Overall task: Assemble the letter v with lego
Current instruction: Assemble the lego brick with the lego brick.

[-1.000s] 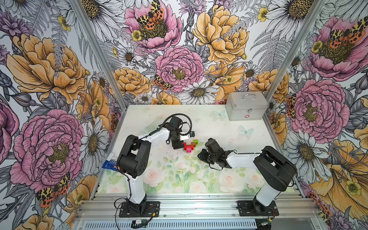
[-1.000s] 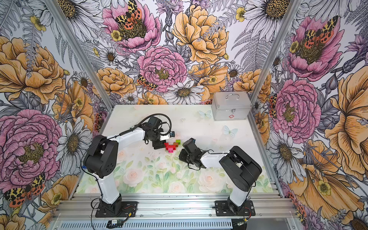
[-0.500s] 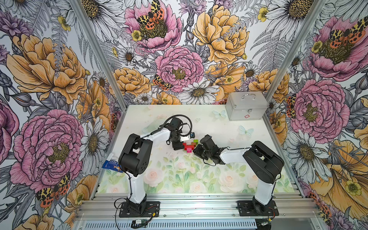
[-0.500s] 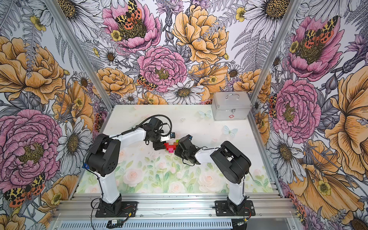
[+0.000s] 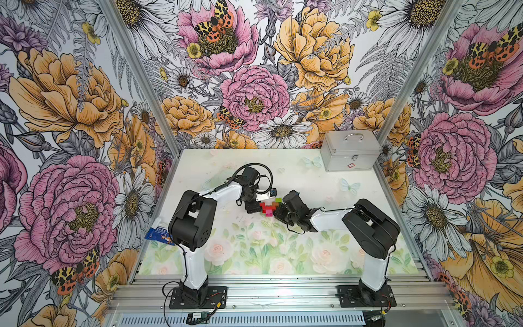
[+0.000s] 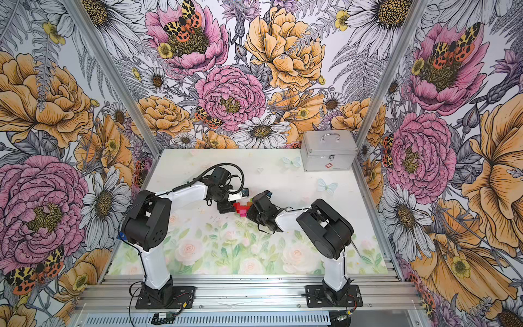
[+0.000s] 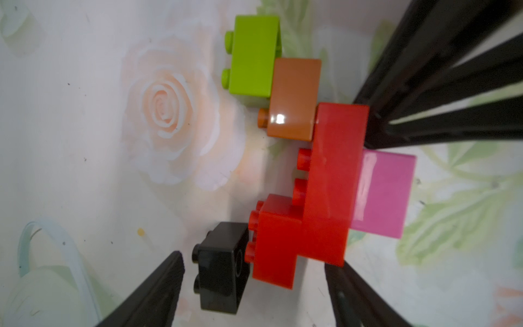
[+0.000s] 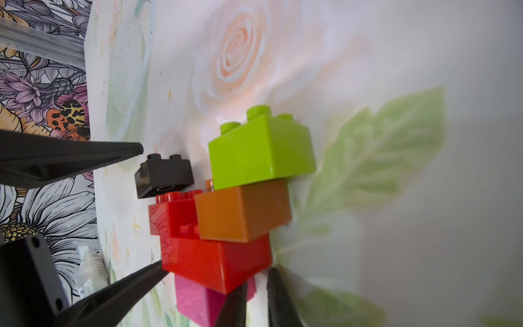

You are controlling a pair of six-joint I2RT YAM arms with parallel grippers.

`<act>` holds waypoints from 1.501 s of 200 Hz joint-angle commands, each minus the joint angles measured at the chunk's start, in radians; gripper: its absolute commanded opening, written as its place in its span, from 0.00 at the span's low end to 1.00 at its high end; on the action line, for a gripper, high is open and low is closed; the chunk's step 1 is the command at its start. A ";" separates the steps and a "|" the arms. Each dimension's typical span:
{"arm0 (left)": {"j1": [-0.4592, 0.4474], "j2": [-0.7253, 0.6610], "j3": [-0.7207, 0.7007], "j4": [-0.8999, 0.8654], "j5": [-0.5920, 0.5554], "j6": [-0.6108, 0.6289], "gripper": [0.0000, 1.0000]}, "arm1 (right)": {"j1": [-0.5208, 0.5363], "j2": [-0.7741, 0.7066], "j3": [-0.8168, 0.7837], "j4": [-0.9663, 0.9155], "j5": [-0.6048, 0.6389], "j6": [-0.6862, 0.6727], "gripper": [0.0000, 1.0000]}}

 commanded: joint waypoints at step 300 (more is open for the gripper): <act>0.016 0.010 0.039 0.004 0.069 -0.021 0.79 | -0.011 0.035 0.097 -0.108 0.012 -0.065 0.19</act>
